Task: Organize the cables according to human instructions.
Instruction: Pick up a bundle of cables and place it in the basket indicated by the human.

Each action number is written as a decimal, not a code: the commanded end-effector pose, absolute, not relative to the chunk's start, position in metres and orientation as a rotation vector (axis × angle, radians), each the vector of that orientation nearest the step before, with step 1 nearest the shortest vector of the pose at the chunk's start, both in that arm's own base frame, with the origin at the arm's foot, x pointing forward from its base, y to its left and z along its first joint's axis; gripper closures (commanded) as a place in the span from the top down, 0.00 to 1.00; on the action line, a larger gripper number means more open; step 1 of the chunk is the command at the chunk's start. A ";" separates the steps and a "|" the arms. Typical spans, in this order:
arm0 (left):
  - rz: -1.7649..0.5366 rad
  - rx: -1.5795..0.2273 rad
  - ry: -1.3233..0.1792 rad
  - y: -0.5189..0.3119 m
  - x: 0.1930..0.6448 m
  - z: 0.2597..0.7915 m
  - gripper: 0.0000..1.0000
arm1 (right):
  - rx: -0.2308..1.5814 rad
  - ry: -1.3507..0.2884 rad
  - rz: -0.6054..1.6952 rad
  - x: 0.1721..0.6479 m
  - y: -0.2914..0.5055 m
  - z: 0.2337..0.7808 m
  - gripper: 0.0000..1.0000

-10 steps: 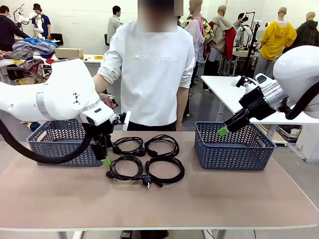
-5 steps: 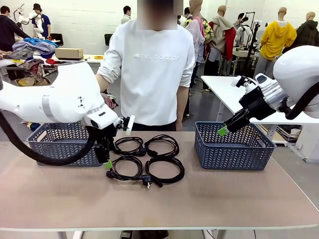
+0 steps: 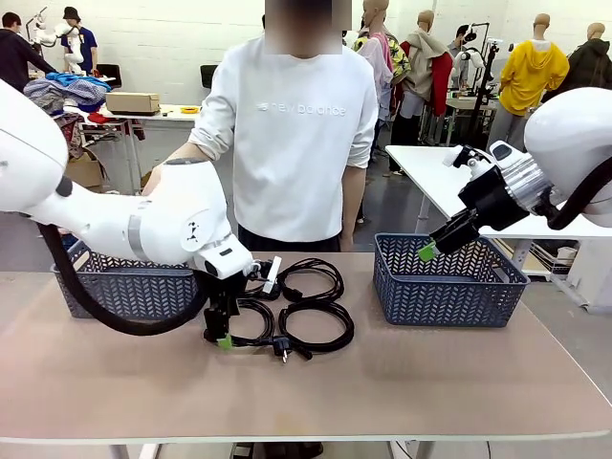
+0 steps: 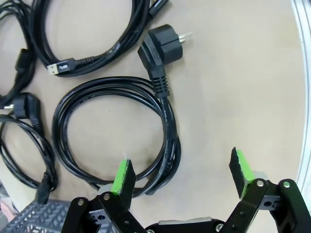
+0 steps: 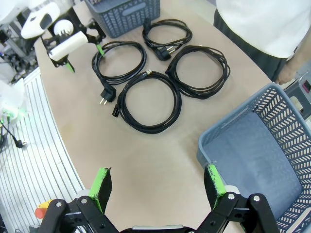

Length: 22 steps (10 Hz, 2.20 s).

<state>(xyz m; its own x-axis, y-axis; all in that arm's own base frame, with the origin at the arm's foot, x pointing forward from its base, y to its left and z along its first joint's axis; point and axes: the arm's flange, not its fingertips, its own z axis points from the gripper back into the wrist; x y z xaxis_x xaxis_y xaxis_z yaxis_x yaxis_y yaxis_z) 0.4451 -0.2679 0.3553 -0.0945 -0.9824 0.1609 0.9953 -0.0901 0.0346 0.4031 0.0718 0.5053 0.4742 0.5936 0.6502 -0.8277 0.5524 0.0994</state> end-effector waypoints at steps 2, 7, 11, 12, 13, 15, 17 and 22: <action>-1.659 -0.072 -0.144 -0.278 0.459 0.348 1.00 | 0.457 -0.623 0.913 0.405 0.071 0.506 1.00; -1.637 -0.071 -0.067 -0.284 0.465 0.329 1.00 | 0.457 -0.623 0.913 0.405 0.071 0.506 1.00; -1.634 -0.105 -0.075 -0.291 0.469 0.319 1.00 | 0.457 -0.623 0.913 0.405 0.071 0.506 1.00; -1.635 -0.106 -0.068 -0.293 0.469 0.317 0.96 | 0.457 -0.623 0.913 0.405 0.071 0.506 1.00; -1.636 -0.103 -0.063 -0.293 0.469 0.316 0.86 | 0.457 -0.623 0.913 0.405 0.071 0.506 1.00; -1.628 -0.103 -0.071 -0.291 0.470 0.318 0.66 | 0.457 -0.623 0.913 0.405 0.071 0.506 1.00; -1.623 -0.101 -0.073 -0.291 0.472 0.320 0.46 | 0.457 -0.623 0.913 0.405 0.071 0.506 1.00; -1.627 -0.099 -0.071 -0.290 0.472 0.325 0.15 | 0.457 -0.623 0.913 0.405 0.071 0.506 1.00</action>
